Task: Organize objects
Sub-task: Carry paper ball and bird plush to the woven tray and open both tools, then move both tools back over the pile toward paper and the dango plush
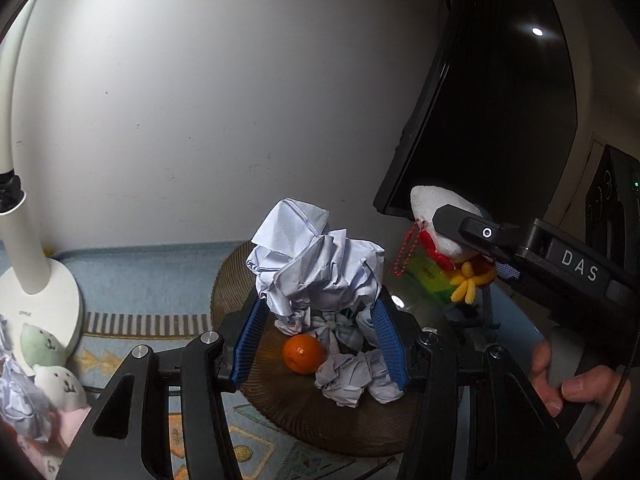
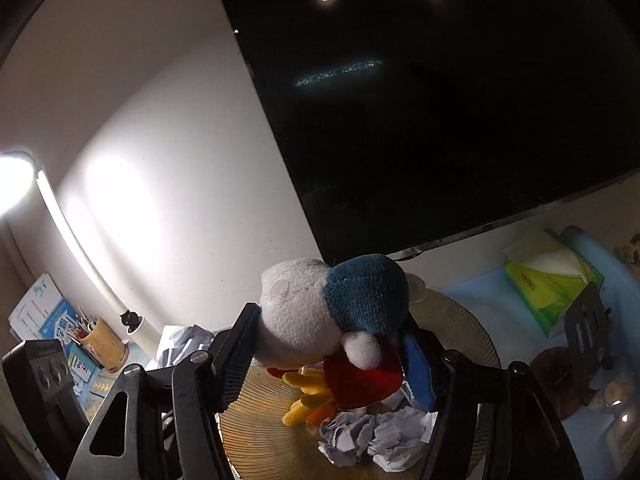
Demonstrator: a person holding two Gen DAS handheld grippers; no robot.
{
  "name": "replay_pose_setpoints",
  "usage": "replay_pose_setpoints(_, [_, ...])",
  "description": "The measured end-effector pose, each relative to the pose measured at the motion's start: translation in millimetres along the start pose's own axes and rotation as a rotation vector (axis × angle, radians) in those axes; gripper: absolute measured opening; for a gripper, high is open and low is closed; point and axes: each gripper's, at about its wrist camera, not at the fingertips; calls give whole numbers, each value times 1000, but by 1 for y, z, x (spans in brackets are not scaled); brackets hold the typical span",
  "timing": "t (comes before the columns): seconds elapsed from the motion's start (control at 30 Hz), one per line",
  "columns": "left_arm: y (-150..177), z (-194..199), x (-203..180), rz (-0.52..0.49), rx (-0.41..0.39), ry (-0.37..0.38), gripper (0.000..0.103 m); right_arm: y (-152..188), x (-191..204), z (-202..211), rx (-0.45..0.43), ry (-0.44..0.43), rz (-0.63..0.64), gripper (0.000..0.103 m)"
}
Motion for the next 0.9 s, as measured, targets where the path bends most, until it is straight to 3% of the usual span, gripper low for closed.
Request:
replay_pose_setpoints(0.03, [2, -7, -3, -20, 23, -6, 57, 2, -5, -4, -1, 9, -13, 83])
replay_pose_setpoints(0.07, [3, -14, -8, -62, 53, -29, 86, 4, -10, -9, -2, 32, -32, 103])
replay_pose_setpoints(0.1, [6, -20, -16, -125, 83, -56, 103, 7, -15, -15, 8, 49, -56, 103])
replay_pose_setpoints(0.17, [13, -22, -33, -269, 58, -119, 102, 13, -23, -28, 71, 32, -81, 103])
replay_pose_setpoints(0.23, [15, -19, -39, -311, 31, -162, 103, 19, -24, -33, 94, 28, -80, 103])
replay_pose_setpoints(0.33, [9, -15, -30, -222, 37, -99, 103, 27, -18, -30, 70, 48, -62, 103])
replay_pose_setpoints(0.4, [4, -10, -22, -195, 21, -103, 103, 31, -9, -27, 65, 46, -46, 103])
replay_pose_setpoints(0.7, [-4, 45, 43, -126, -9, -238, 103, 59, 66, -19, 98, 1, 69, 103])
replay_pose_setpoints(0.9, [16, 118, 137, -29, -11, -420, 103, 95, 134, -14, 136, -69, 185, 103])
Point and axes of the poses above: each gripper's, at about its wrist camera, not at the fingertips, and z roughly against the way its jaws point, x to its left, y to its underside, and after that the axes turned 3 degrees about -z, right-handed
